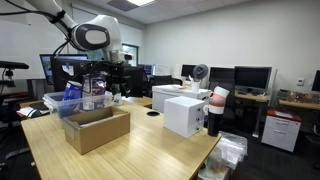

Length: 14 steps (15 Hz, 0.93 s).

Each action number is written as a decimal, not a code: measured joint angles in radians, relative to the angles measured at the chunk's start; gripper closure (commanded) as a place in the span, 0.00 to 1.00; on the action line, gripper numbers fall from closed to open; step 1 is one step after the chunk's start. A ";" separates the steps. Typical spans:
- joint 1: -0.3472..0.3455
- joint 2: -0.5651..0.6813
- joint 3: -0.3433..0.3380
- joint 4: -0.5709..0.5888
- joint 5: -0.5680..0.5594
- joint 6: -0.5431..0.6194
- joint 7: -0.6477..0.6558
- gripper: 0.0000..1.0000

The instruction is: Close the cardboard box and position it nicely on the table top

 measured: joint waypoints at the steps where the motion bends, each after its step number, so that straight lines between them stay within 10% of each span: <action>1: -0.007 -0.009 -0.003 -0.005 -0.059 0.010 0.053 0.00; 6: -0.061 -0.039 -0.007 -0.043 -0.408 0.014 0.374 0.00; 14: -0.087 -0.048 -0.059 -0.075 -0.393 -0.123 0.407 0.00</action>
